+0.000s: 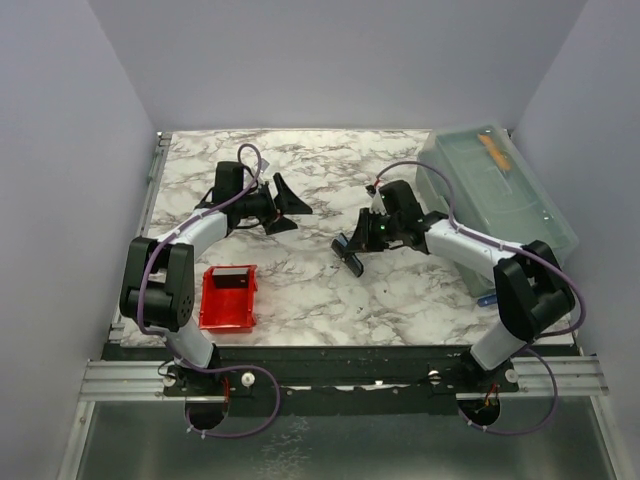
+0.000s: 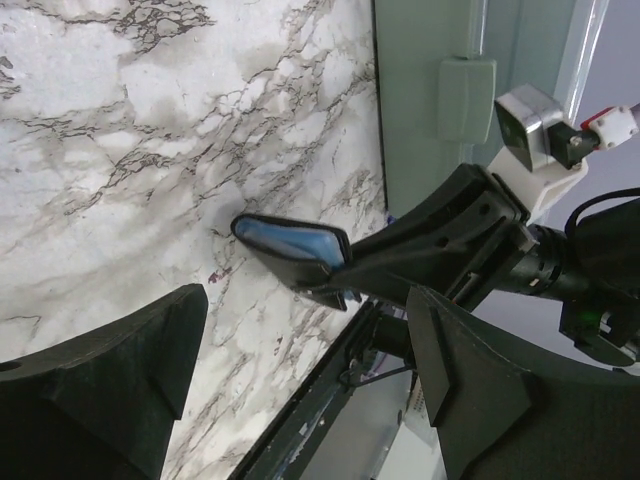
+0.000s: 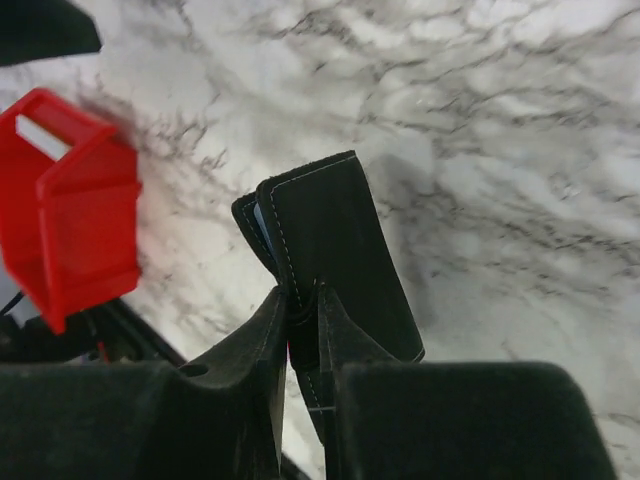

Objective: Put the credit cards into the card holder
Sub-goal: Turn over the card holder at the center of the board.

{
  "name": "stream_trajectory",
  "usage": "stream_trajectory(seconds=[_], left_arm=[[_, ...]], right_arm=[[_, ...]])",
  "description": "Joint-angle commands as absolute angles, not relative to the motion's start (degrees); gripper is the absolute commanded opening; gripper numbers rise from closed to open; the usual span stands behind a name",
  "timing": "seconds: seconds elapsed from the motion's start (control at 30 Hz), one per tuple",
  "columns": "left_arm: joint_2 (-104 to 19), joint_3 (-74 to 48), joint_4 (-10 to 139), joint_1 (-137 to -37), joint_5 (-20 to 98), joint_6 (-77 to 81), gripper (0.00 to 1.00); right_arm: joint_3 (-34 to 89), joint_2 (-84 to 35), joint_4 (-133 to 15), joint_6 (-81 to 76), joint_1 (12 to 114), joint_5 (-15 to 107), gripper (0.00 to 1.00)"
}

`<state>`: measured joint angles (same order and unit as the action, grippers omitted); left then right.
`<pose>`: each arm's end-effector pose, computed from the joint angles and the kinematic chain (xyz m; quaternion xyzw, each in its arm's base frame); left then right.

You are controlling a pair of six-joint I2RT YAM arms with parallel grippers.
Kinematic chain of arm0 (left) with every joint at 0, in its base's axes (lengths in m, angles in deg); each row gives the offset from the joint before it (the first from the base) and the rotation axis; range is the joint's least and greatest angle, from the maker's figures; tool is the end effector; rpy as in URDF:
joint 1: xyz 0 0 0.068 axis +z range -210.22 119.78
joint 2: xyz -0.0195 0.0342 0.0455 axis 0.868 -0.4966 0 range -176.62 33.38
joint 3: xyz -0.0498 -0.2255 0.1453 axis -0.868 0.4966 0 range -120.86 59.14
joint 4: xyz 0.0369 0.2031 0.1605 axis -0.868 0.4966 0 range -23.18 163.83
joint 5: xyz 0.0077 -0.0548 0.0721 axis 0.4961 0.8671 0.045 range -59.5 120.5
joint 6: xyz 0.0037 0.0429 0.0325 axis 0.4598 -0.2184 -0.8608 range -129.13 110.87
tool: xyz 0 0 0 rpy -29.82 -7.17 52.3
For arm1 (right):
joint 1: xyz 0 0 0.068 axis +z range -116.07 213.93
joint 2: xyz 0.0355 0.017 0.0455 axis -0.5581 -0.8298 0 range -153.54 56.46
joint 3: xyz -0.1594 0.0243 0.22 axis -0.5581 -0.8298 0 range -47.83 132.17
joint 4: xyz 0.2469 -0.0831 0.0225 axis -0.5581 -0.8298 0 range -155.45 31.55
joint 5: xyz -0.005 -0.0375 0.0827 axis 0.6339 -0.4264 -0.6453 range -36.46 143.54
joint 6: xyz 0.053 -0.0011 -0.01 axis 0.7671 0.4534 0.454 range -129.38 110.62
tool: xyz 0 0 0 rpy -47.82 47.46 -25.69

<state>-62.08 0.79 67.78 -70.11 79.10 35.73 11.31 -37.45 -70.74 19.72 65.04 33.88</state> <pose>0.3437 -0.0869 0.2161 -0.0744 0.8357 -0.5121 0.1842 0.2906 0.1895 0.2076 -0.0786 0.9157 0.3183 0.2322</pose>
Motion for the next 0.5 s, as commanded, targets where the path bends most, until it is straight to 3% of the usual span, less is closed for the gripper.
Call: stream_trajectory(seconds=[0.0,0.07,0.23,0.33,0.47], left_arm=[[-62.62,0.22,67.09,-70.59,81.1,35.39,0.87],[-62.77,0.33,67.17,-70.59,81.29,35.54,0.86],[-61.46,0.44,67.32,-72.71,80.82,34.26,0.86],[-62.41,0.4,67.53,-74.32,82.08,34.76,0.84],[-64.21,-0.24,67.53,-78.53,82.1,34.31,0.78]], right_arm=[[6.48,-35.95,-64.43,29.22,64.52,22.5,0.19],[5.4,-37.15,-65.27,30.15,63.61,25.34,0.24],[9.62,-37.55,-80.16,24.16,63.52,50.66,0.43],[8.06,-33.14,-79.24,19.5,63.54,52.3,0.51],[8.69,-29.47,-82.09,16.28,63.67,55.54,0.54]])
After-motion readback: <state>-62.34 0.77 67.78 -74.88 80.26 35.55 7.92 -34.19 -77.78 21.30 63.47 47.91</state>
